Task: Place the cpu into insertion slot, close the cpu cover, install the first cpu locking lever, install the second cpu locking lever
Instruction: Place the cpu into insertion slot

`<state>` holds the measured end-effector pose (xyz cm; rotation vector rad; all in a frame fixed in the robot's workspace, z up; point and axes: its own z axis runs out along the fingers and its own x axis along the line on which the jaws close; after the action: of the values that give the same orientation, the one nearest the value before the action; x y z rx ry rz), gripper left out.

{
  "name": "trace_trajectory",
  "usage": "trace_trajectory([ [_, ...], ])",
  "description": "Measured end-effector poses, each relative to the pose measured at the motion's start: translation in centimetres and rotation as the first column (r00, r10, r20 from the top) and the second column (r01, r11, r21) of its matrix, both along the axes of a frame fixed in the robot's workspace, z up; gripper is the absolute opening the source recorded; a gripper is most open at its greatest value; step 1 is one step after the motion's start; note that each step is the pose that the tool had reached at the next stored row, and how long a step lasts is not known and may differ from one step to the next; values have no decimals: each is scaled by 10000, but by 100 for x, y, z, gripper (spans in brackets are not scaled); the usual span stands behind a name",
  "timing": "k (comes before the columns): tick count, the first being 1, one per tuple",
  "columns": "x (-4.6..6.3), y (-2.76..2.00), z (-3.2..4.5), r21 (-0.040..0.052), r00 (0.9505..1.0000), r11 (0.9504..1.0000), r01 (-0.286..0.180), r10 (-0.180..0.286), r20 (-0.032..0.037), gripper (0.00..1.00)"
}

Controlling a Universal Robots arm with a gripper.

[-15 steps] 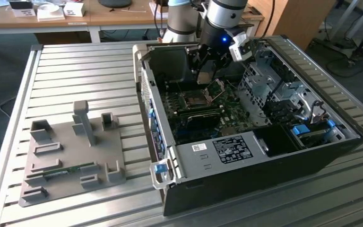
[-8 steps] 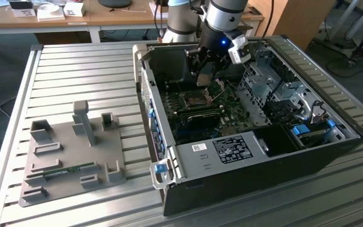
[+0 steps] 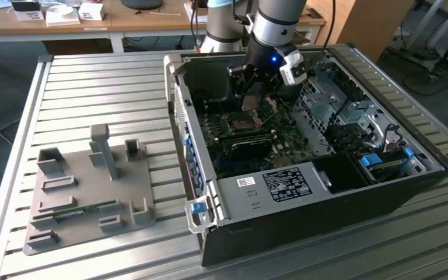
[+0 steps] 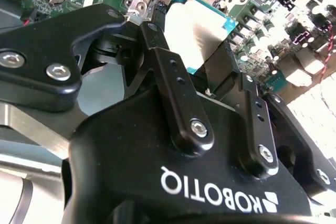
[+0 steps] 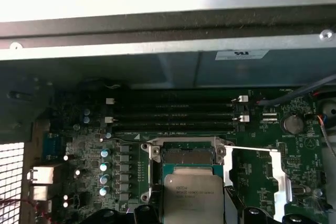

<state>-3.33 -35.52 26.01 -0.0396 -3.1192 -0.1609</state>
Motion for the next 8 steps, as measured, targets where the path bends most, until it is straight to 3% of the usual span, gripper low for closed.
trace_trajectory([
  [5, 0, 0, -91, 0, 10000, 10000, 0, 0, 0, 54],
  [8, 0, 0, -105, -4, 10000, 10000, 0, 0, -1, 54],
])
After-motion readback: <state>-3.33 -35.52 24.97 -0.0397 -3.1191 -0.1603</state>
